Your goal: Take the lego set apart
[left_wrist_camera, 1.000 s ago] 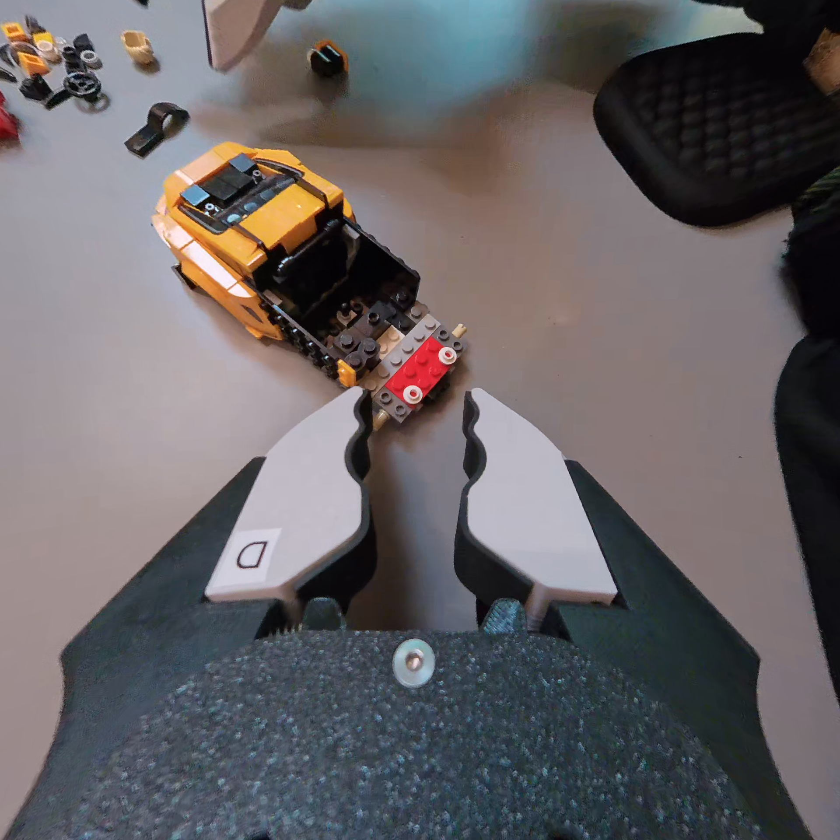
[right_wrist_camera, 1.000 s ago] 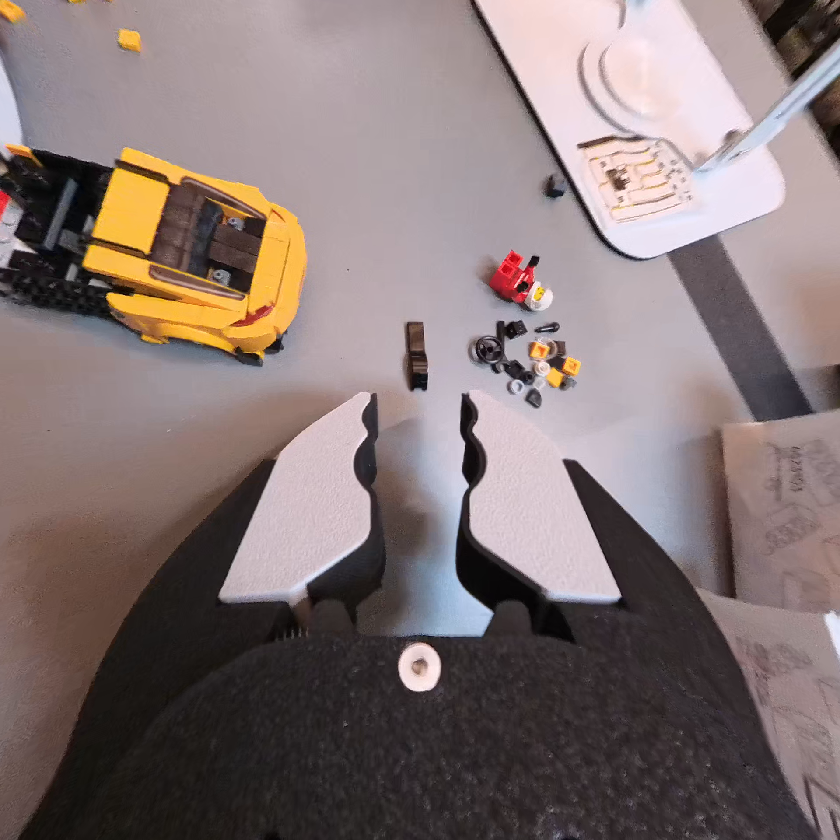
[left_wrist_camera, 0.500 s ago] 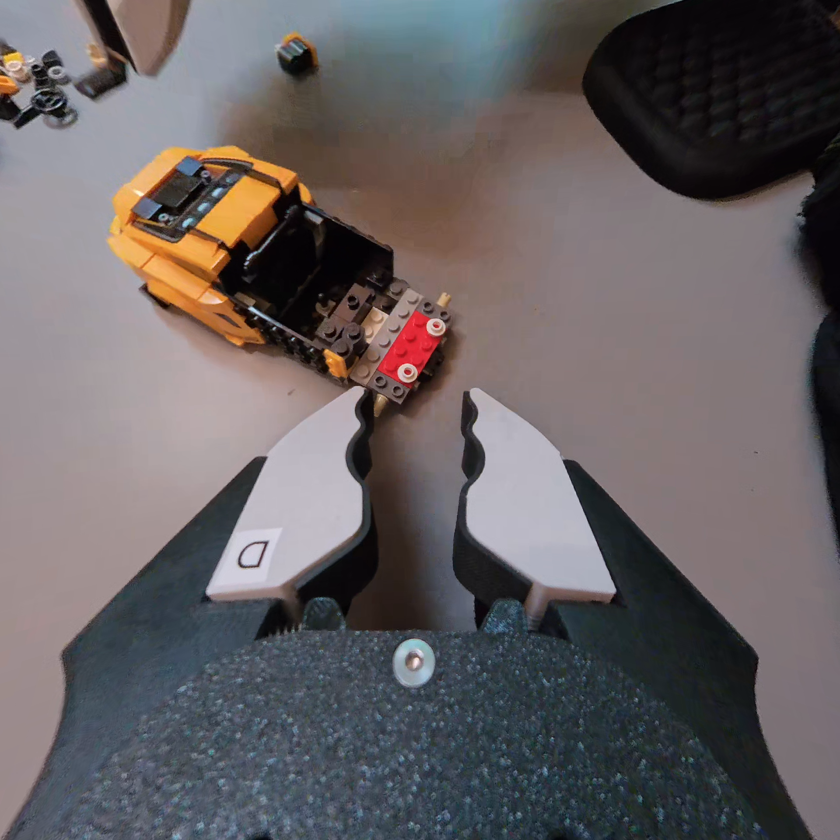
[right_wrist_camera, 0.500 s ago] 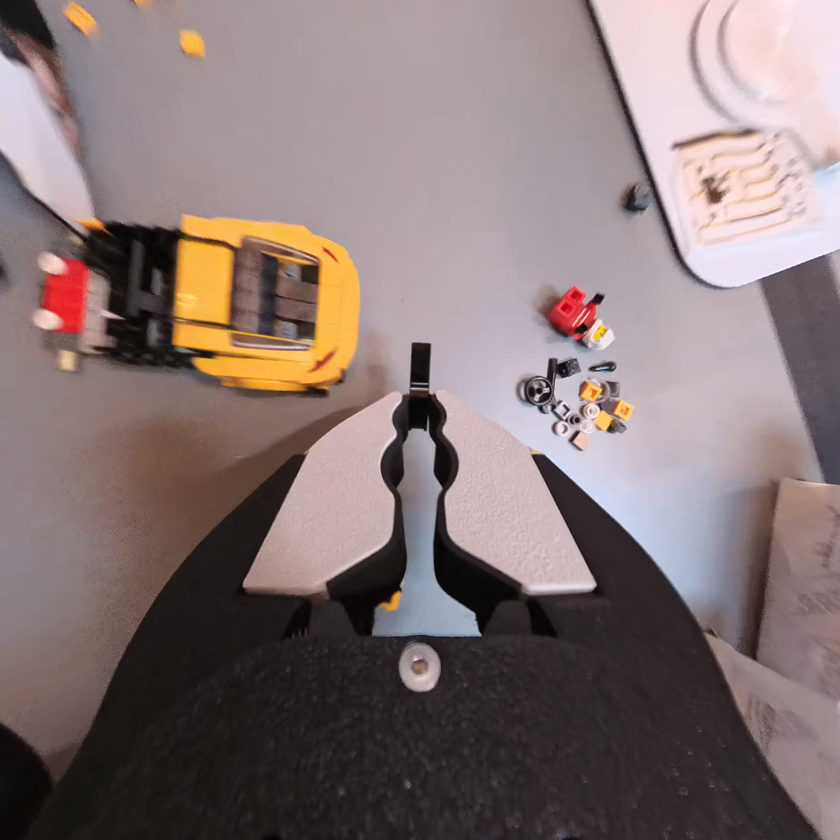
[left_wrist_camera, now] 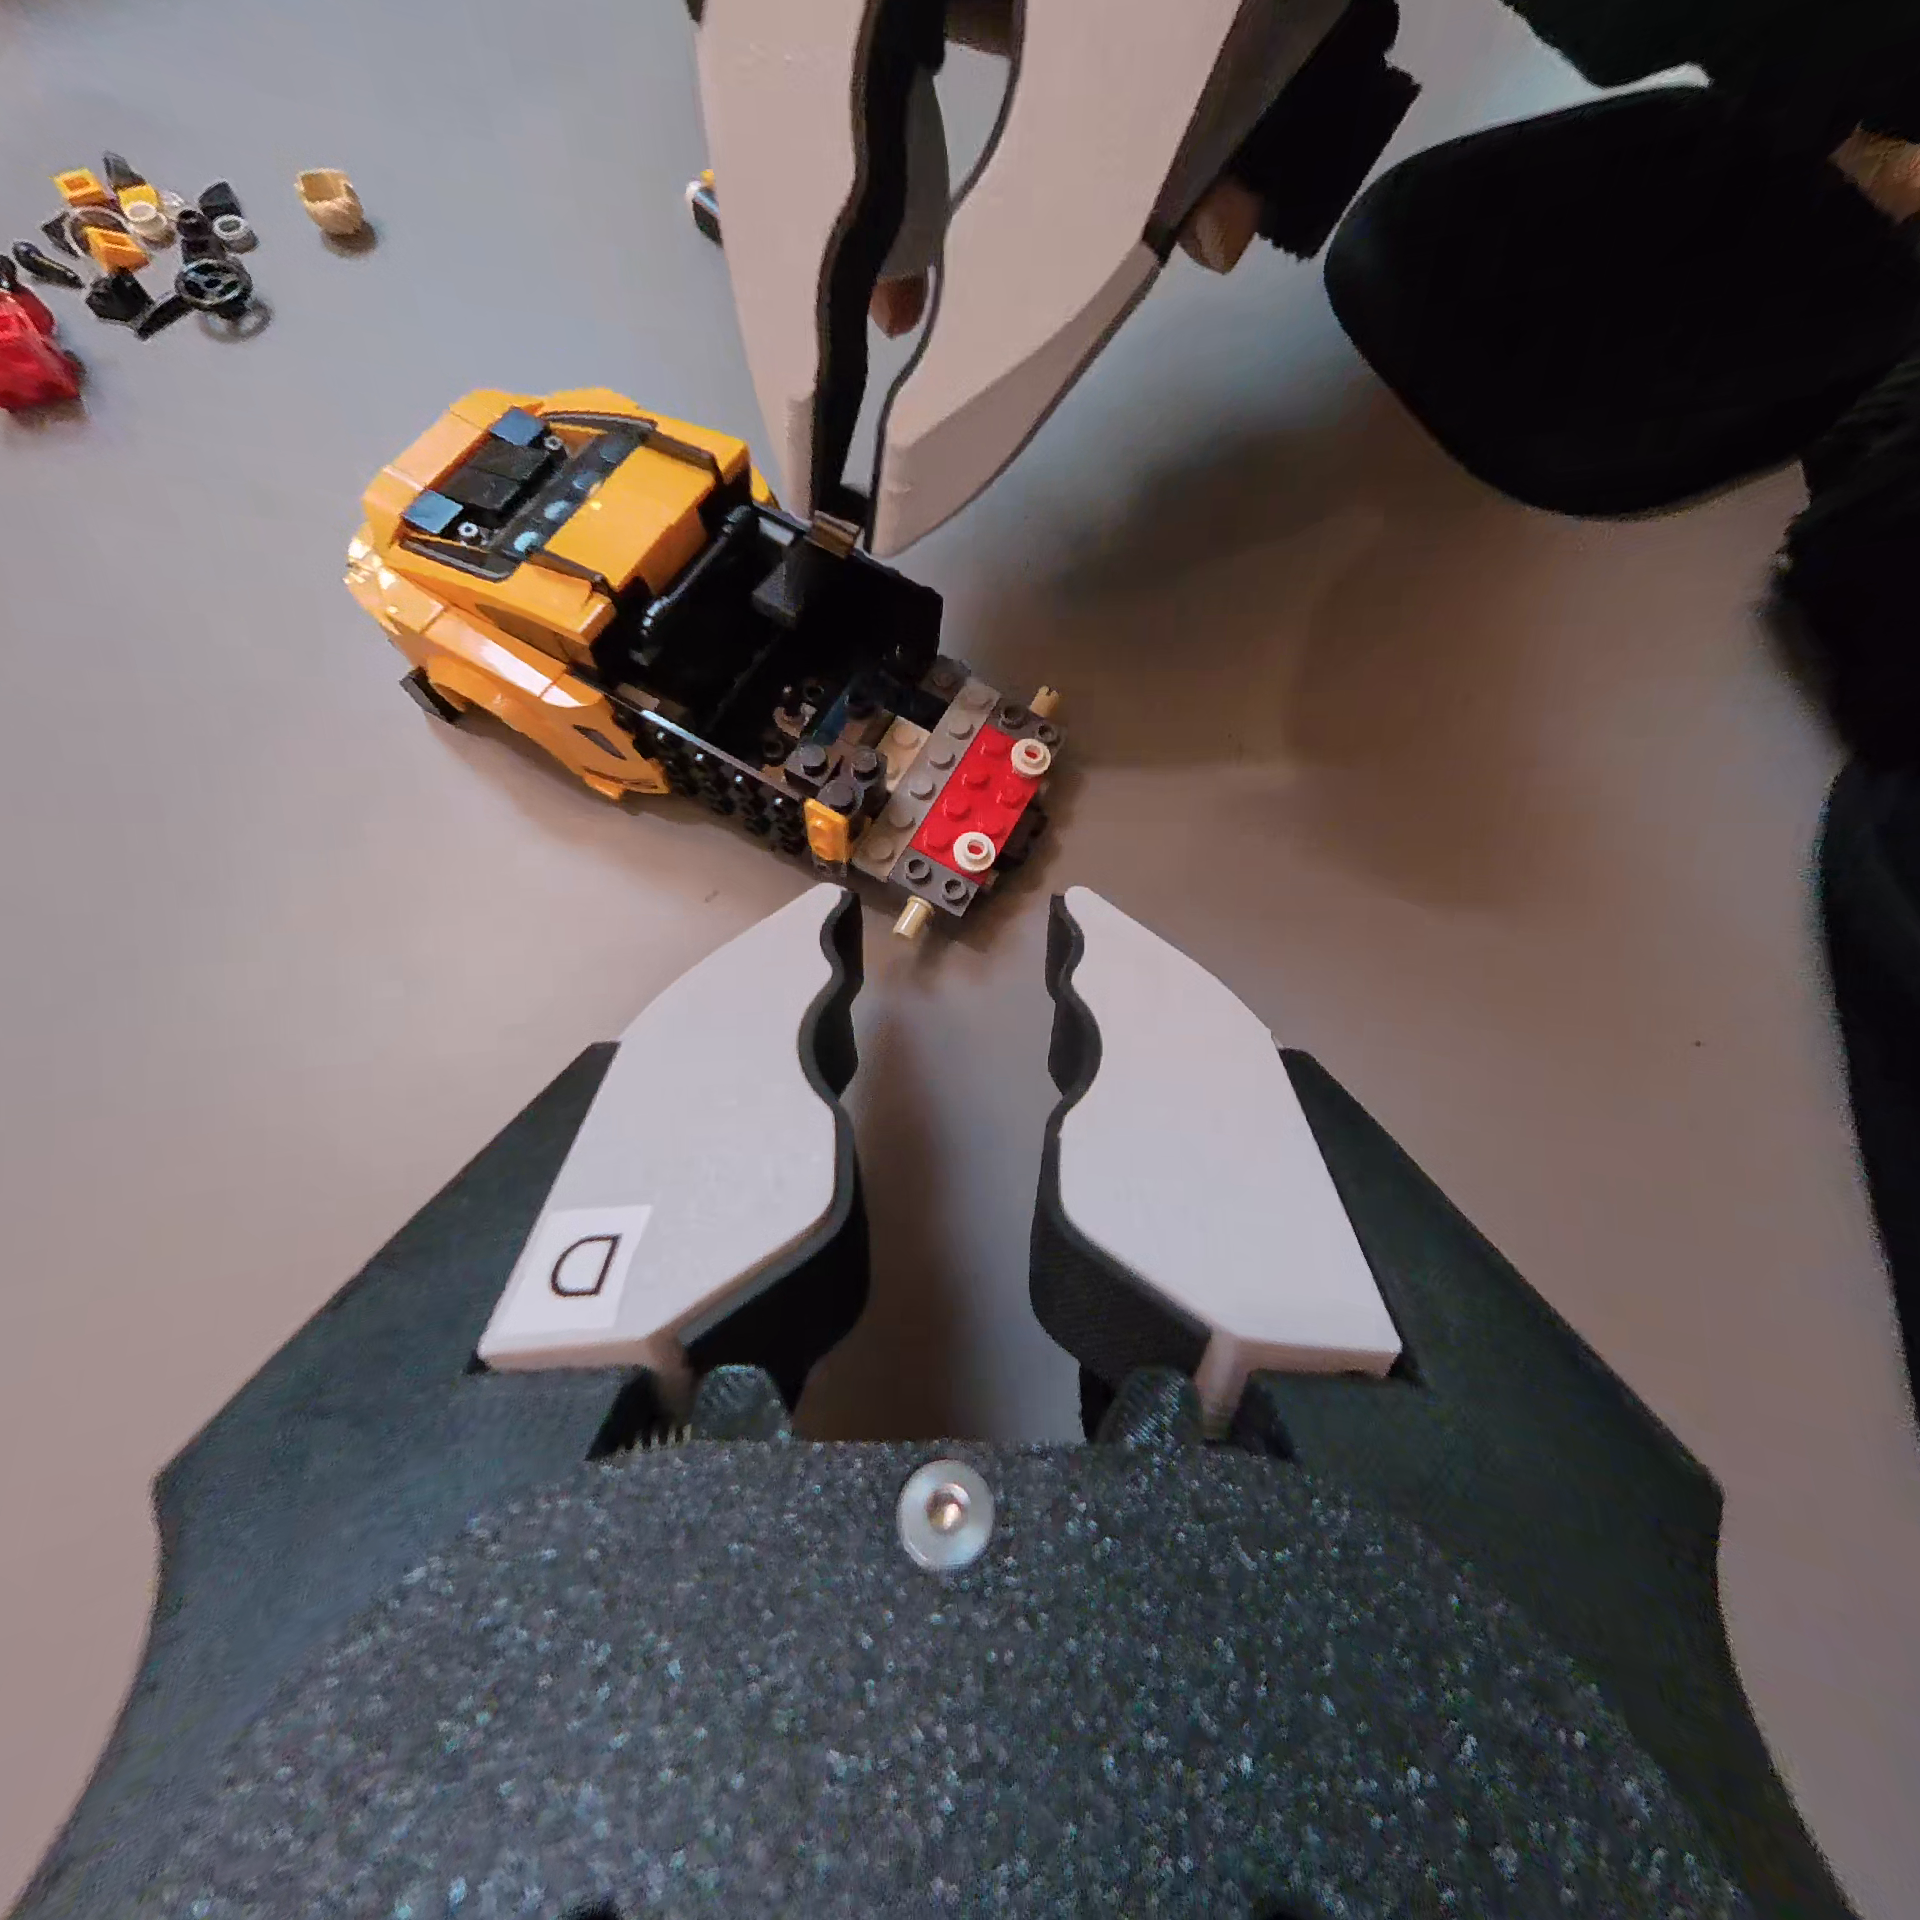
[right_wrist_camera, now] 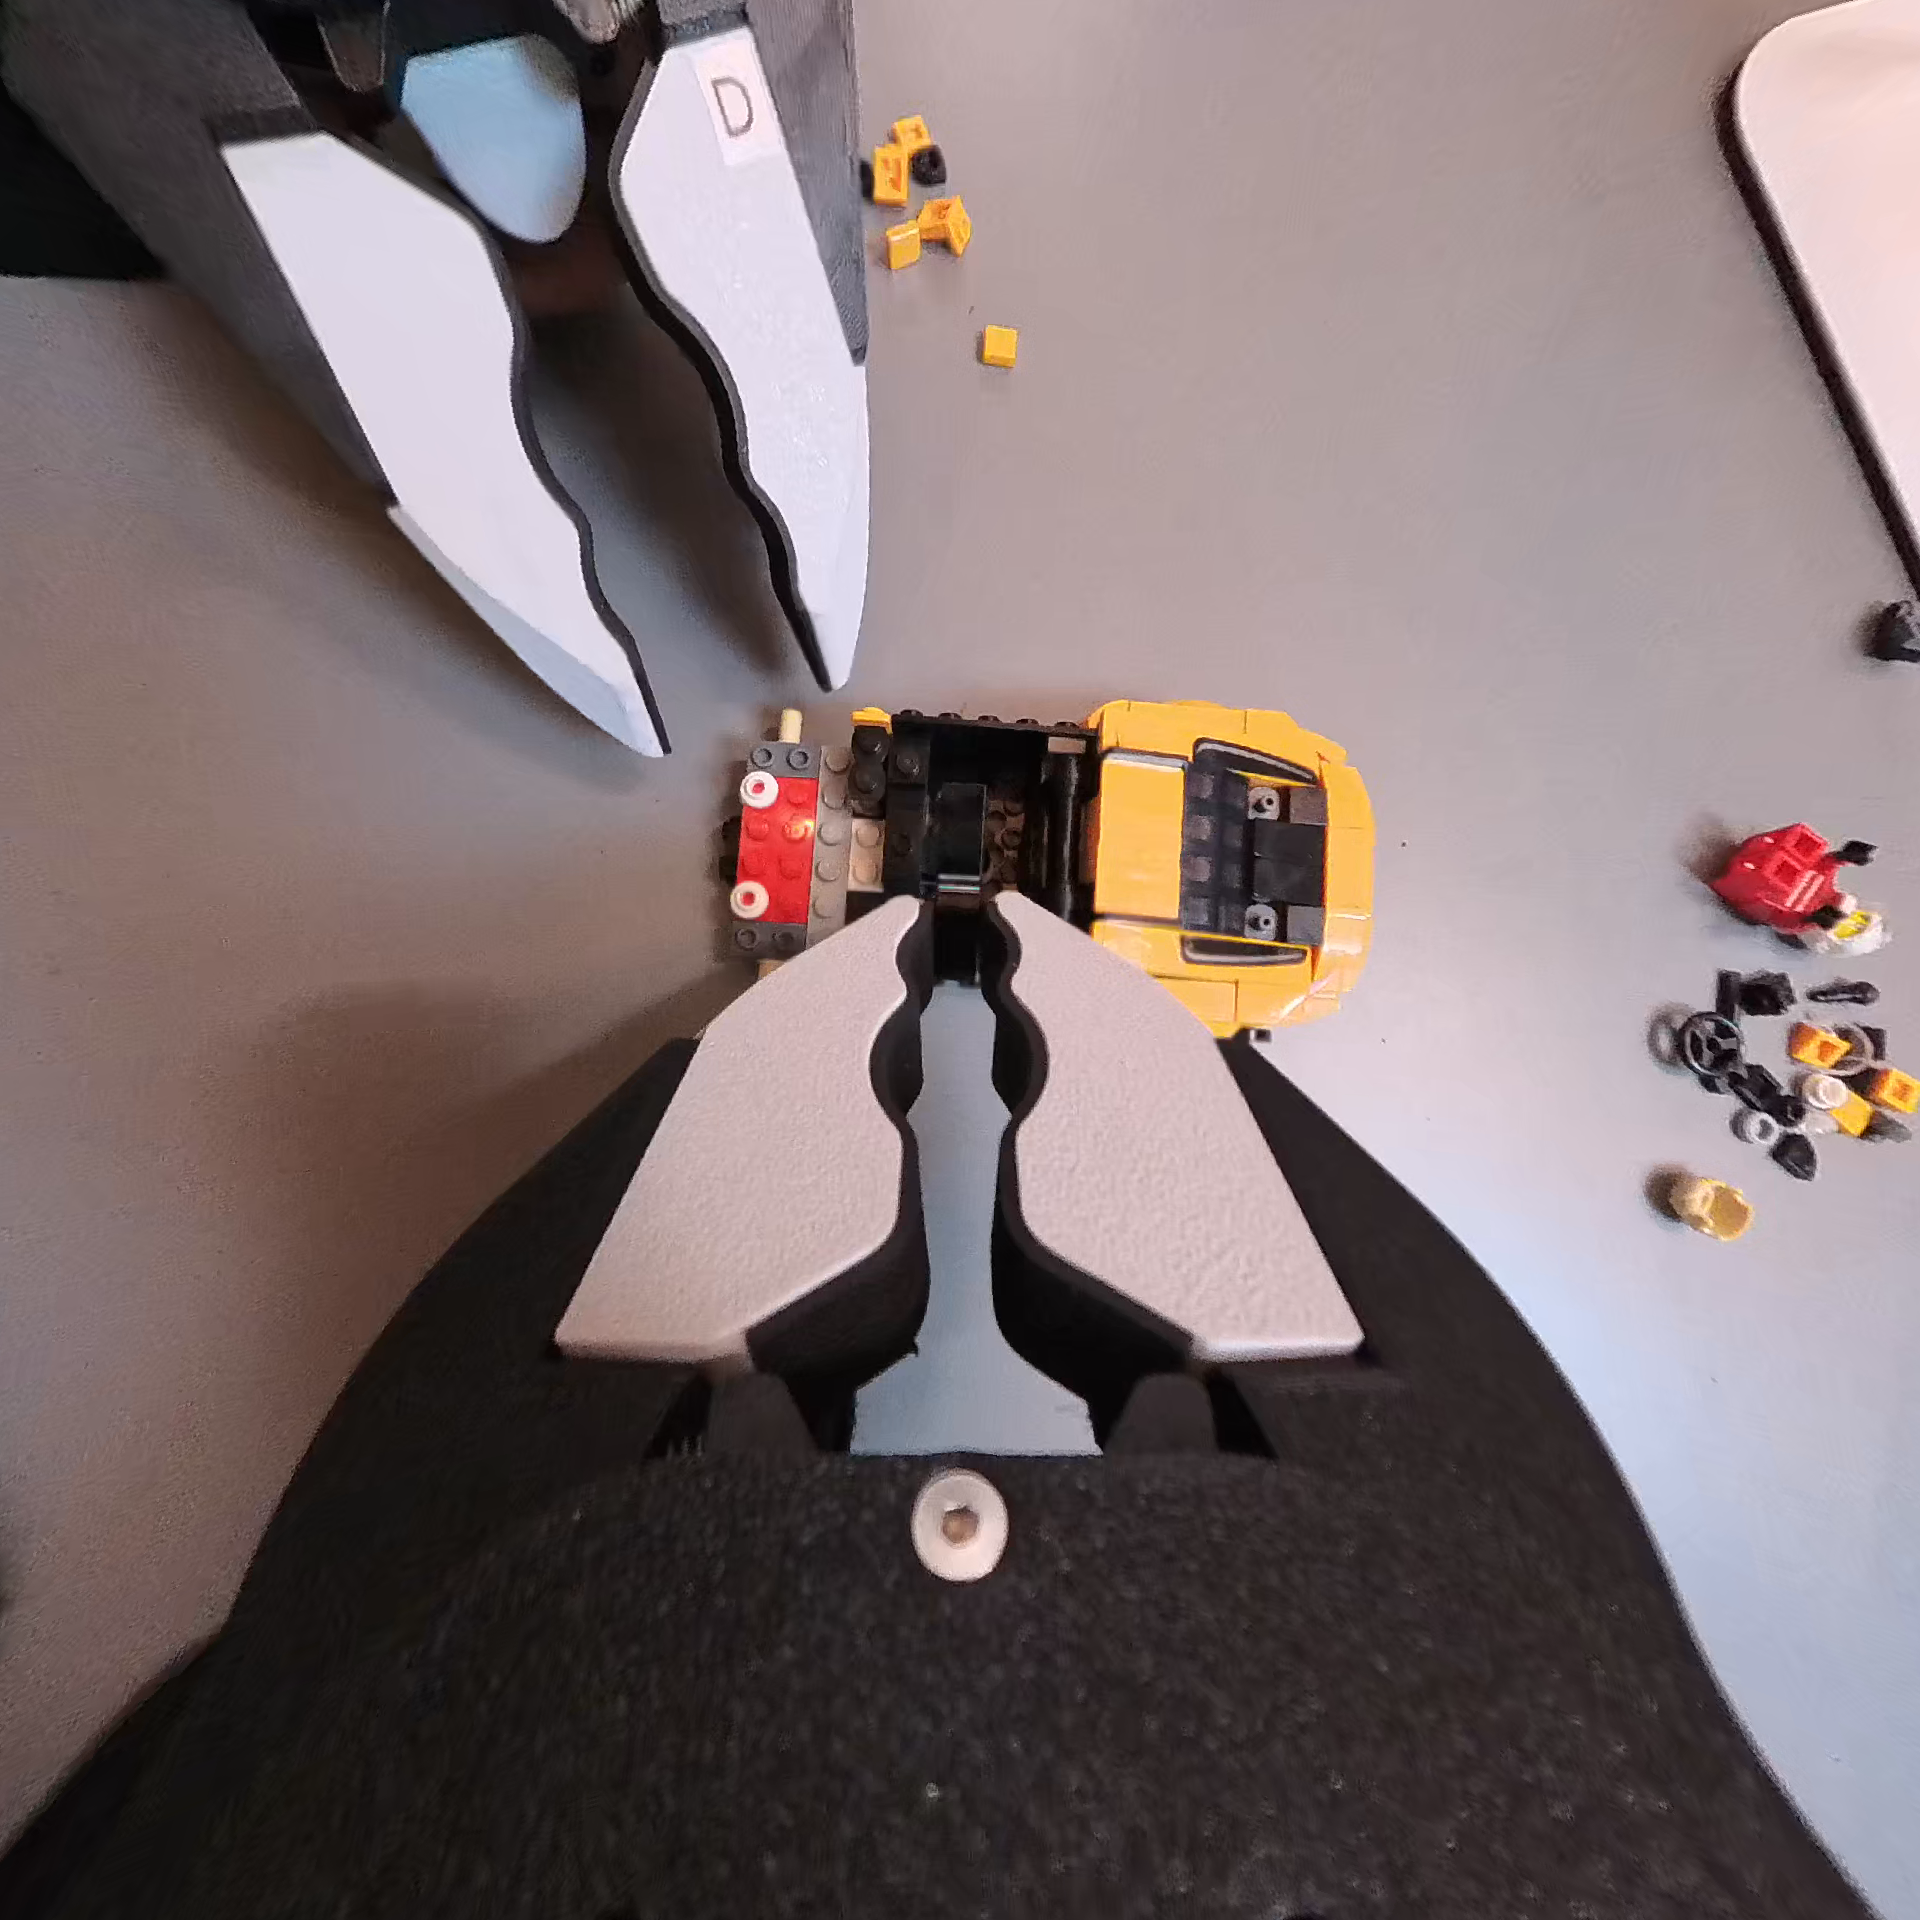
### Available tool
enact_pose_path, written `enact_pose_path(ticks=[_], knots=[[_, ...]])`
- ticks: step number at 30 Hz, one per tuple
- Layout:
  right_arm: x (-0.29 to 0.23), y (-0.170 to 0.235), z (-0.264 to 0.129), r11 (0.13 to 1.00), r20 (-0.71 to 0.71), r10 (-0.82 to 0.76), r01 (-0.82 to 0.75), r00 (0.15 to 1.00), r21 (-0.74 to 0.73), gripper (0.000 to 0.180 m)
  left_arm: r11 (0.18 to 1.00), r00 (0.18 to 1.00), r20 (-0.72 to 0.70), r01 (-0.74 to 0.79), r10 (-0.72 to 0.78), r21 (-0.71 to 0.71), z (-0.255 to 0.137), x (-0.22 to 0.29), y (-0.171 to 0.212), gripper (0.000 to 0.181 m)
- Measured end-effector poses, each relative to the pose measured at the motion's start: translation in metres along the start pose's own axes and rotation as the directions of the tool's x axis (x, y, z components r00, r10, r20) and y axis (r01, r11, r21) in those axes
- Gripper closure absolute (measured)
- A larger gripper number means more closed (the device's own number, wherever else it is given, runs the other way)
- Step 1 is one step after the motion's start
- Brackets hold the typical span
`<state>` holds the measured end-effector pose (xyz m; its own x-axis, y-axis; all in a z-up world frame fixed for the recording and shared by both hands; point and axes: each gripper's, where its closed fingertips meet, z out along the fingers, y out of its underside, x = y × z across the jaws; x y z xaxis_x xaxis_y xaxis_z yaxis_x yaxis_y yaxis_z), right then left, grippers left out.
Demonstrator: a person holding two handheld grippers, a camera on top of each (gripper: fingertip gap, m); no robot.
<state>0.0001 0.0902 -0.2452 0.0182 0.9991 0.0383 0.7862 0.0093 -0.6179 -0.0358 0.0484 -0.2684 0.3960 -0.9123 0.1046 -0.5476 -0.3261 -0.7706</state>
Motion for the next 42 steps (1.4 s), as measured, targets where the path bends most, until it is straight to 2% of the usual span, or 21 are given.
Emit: enact_pose_path(ticks=[6,10,15,26,29,35,42], knots=[[0.028,0.01,-0.02,0.999,-0.087,0.039,-0.039,0.995,0.005,0.172,0.997,0.999,0.01,-0.051,0.052,-0.052,0.005,0.004,0.009,0.148],[0.076,0.044,-0.041,0.99,-0.21,0.135,-0.141,0.968,-0.013,0.172,0.997,0.999,0.007,-0.051,0.052,-0.06,0.007,0.004,0.01,0.148],[0.117,0.076,-0.036,0.983,-0.275,0.163,-0.181,0.947,-0.041,0.172,0.995,0.998,0.012,-0.064,0.065,-0.074,0.011,0.005,0.012,0.148],[0.148,0.054,0.003,0.994,-0.252,0.072,-0.091,0.965,-0.066,0.172,0.996,0.998,0.008,-0.064,0.065,-0.063,0.012,0.004,0.012,0.149],[0.159,0.044,0.007,0.995,-0.287,0.063,-0.081,0.956,-0.054,0.162,0.996,0.998,0.006,-0.063,0.064,-0.059,0.012,0.004,0.012,0.15],[0.17,0.021,-0.028,0.992,-0.386,0.091,-0.051,0.918,0.112,0.155,0.996,0.998,0.007,-0.069,0.07,-0.061,0.012,0.005,0.013,0.149],[0.151,0.044,-0.063,0.98,-0.41,0.167,-0.103,0.897,0.172,0.155,0.995,0.996,0.021,-0.083,0.085,-0.063,0.012,0.005,0.012,0.15]])
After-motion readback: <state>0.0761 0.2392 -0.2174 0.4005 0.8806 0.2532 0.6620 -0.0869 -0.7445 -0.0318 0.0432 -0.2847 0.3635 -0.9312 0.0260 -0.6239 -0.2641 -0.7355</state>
